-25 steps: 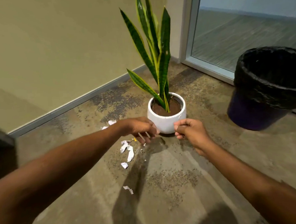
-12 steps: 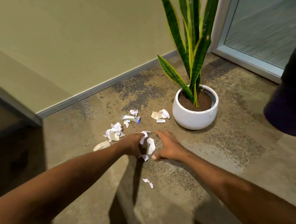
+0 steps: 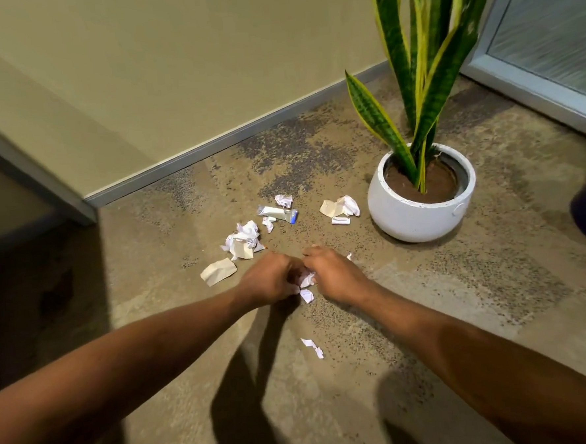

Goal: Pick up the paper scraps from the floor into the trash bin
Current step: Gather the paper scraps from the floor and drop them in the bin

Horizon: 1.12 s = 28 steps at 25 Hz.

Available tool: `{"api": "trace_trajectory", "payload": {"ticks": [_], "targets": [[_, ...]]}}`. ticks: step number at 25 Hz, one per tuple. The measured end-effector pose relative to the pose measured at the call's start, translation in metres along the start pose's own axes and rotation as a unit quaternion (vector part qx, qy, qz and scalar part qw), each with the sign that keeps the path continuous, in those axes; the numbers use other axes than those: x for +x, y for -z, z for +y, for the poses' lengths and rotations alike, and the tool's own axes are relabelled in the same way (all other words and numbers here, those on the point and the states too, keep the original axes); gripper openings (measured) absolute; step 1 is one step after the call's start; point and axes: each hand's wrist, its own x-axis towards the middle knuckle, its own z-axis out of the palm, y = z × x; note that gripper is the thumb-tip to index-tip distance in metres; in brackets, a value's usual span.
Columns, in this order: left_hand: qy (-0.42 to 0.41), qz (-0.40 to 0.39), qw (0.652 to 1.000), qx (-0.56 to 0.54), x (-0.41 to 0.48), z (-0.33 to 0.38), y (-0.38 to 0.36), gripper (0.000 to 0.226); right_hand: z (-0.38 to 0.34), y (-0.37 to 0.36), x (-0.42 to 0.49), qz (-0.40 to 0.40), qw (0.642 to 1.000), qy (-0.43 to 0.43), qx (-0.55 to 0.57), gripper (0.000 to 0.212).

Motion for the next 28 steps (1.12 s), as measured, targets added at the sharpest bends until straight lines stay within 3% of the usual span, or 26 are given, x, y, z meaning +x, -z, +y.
{"api": "trace_trajectory", "payload": {"ticks": [2, 5, 11, 15, 19, 24, 28], "targets": [[0.044, 0.0, 0.998, -0.047, -0.008, -0.002, -0.007, 0.02, -0.007, -0.007, -0.009, 0.026, 0.999, 0.014, -0.041, 0.034], [0.095, -0.019, 0.992, -0.086, -0.016, -0.007, -0.013, 0.021, -0.015, -0.017, -0.021, 0.028, 0.997, 0.032, -0.059, 0.042], [0.132, -0.075, 0.985, -0.083, -0.028, -0.011, -0.013, 0.021, -0.027, -0.032, -0.051, 0.005, 0.99, 0.088, -0.109, 0.048], [0.121, -0.115, 0.983, -0.07, -0.031, -0.01, -0.009, 0.025, -0.029, -0.033, -0.066, -0.013, 0.981, 0.122, -0.15, 0.043], [0.115, -0.133, 0.982, -0.074, -0.031, -0.005, -0.006, 0.027, -0.035, -0.033, -0.093, -0.012, 0.985, 0.132, -0.112, 0.027], [0.12, -0.086, 0.984, -0.098, -0.016, 0.001, 0.003, 0.026, -0.045, -0.045, -0.121, -0.029, 0.974, 0.167, -0.15, 0.051], [0.108, -0.006, 0.99, -0.09, 0.012, 0.013, 0.01, 0.019, -0.045, -0.047, -0.132, -0.021, 0.97, 0.183, -0.158, 0.042]]}}
